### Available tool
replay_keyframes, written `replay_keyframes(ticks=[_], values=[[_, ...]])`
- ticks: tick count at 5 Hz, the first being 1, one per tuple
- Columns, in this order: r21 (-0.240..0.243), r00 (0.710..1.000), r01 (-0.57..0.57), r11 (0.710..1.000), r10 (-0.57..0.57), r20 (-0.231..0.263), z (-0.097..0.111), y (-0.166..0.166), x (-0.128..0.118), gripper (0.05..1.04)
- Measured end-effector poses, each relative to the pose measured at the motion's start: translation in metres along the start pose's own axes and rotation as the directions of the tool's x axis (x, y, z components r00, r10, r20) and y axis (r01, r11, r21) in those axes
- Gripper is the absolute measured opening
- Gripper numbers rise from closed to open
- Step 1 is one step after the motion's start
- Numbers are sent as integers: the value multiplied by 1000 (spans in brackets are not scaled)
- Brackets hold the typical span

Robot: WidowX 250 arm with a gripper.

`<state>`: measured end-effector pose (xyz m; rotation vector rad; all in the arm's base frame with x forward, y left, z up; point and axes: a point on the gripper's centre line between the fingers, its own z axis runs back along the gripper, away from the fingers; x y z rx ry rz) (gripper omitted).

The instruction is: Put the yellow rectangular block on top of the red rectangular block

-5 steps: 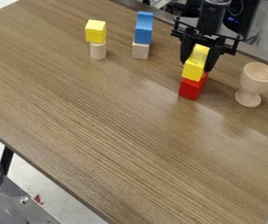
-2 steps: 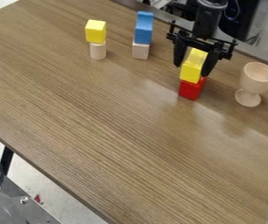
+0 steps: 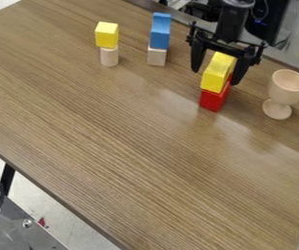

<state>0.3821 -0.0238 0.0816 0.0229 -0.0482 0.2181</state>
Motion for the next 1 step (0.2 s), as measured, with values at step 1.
replay_keyframes(ticks=[1], values=[[-53,996,-15,998,20,90,37,5,5,1000]])
